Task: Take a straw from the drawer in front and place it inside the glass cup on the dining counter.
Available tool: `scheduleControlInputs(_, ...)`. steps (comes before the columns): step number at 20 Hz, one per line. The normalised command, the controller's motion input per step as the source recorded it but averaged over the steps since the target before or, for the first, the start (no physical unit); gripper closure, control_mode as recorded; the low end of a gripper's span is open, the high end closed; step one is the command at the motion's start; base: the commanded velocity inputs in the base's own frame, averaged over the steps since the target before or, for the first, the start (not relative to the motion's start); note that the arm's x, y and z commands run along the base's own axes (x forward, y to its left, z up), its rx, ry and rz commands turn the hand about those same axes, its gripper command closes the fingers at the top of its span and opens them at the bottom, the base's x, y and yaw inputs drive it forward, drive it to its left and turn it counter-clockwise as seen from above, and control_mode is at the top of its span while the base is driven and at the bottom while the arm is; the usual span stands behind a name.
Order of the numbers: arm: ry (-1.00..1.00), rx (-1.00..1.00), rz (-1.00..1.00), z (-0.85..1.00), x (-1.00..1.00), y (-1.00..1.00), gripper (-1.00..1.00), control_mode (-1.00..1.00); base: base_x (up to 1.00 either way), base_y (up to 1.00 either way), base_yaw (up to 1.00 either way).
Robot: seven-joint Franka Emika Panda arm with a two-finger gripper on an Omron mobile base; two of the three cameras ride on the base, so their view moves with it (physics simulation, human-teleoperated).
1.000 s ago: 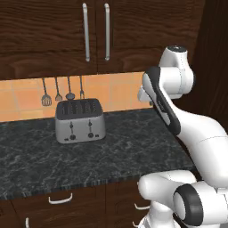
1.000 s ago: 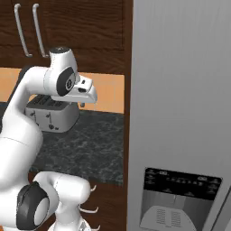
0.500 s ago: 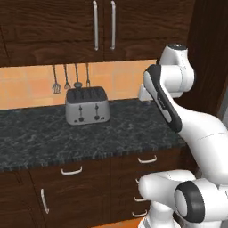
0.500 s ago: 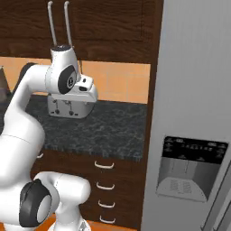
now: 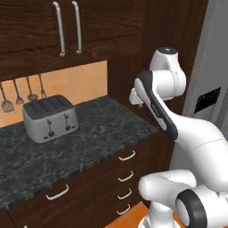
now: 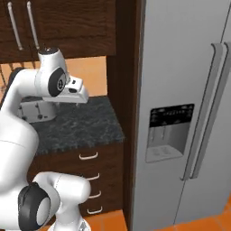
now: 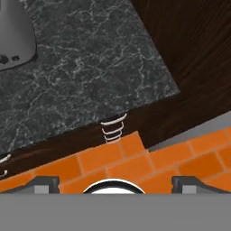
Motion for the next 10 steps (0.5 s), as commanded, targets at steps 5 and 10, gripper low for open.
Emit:
scheduleControlInputs(5, 0.0, 0.0, 0.0, 0.0, 0.0, 0.0, -1.0, 1.0, 0.0, 0.58, -0.7)
scheduleControlInputs(10, 0.0, 0.0, 0.0, 0.0, 0.0, 0.0, -1.0, 1.0, -0.28, 0.74, -0.61)
